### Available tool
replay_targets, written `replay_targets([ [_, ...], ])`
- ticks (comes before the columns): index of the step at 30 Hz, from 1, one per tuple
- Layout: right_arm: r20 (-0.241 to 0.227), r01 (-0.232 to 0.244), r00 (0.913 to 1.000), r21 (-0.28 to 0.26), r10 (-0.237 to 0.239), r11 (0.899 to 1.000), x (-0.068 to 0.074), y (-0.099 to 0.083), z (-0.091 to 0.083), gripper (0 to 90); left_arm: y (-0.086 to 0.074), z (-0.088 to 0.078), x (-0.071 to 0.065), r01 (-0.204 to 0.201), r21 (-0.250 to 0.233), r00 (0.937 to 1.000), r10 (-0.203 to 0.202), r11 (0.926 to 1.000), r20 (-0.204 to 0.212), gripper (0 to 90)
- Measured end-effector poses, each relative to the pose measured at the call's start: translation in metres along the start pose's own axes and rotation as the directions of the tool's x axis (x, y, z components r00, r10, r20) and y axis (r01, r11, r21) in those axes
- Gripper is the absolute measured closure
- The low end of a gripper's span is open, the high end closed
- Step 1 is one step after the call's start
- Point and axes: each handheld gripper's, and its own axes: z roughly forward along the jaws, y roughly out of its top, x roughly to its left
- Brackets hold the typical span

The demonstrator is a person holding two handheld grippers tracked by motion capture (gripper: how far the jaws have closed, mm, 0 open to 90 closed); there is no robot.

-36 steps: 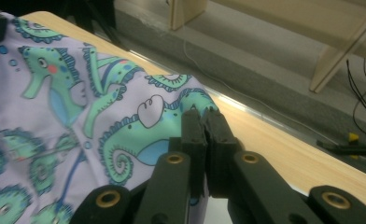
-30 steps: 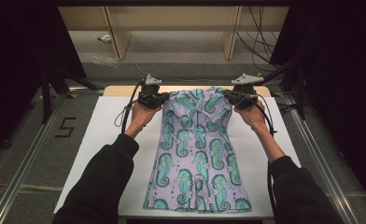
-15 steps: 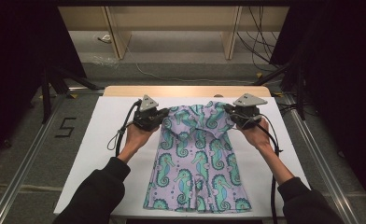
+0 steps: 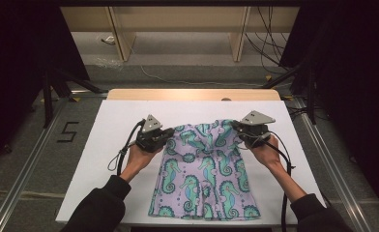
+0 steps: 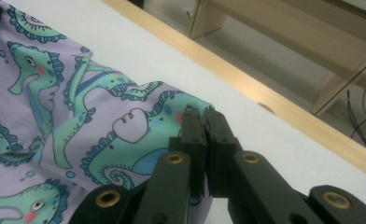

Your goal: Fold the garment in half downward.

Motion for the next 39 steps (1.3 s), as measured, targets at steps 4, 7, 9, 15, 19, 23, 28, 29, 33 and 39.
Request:
replay_targets([
  [4, -0.021, 0.006, 0.9998, 0.016, -0.006, 1.0, 0.008, -0.006, -0.004, 88.2, -0.009, -0.003, -0.007, -0.018, 0.028, 0.9992, 0.017, 0.9994, 0.035, 85.6],
  [7, -0.029, 0.022, 0.9994, 0.036, -0.021, 0.999, 0.014, -0.011, -0.007, 88.2, -0.015, -0.003, -0.013, -0.031, 0.044, 0.9981, 0.029, 0.9985, 0.054, 85.5],
  [9, -0.042, 0.032, 0.9987, 0.05, -0.03, 0.998, 0.016, -0.013, -0.01, 88.2, -0.018, -0.004, -0.015, -0.033, 0.057, 0.9974, 0.029, 0.9978, 0.065, 85.5],
  [15, -0.083, 0.054, 0.9955, 0.094, -0.046, 0.994, 0.026, -0.024, -0.018, 88.2, -0.026, -0.009, -0.018, -0.033, 0.101, 0.9952, 0.023, 0.9944, 0.095, 85.4],
  [19, -0.113, 0.065, 0.9924, 0.136, -0.05, 0.989, 0.033, -0.033, -0.023, 88.1, -0.036, -0.011, -0.021, -0.049, 0.148, 0.9921, 0.031, 0.9877, 0.122, 85.3],
  [23, -0.137, 0.076, 0.9893, 0.194, -0.049, 0.978, 0.04, -0.045, -0.027, 87.9, -0.044, -0.01, -0.024, -0.056, 0.2, 0.9891, 0.027, 0.9783, 0.145, 85.1],
  [28, -0.15, 0.094, 0.987, 0.242, -0.058, 0.966, 0.045, -0.052, -0.026, 87.9, -0.05, -0.009, -0.026, -0.066, 0.243, 0.9865, 0.027, 0.9679, 0.161, 85.0],
  [29, -0.152, 0.092, 0.9868, 0.248, -0.055, 0.964, 0.046, -0.053, -0.026, 88.0, -0.05, -0.009, -0.026, -0.065, 0.248, 0.9863, 0.024, 0.9666, 0.163, 84.9],
  [33, -0.175, 0.081, 0.9841, 0.296, -0.029, 0.952, 0.049, -0.06, -0.022, 87.9, -0.052, -0.01, -0.025, -0.058, 0.269, 0.9852, 0.011, 0.9614, 0.171, 84.7],
  [39, -0.195, 0.103, 0.9801, 0.34, -0.037, 0.935, 0.054, -0.066, -0.017, 87.5, -0.055, -0.007, -0.025, -0.061, 0.309, 0.9814, 0.0, 0.9492, 0.192, 83.8],
])
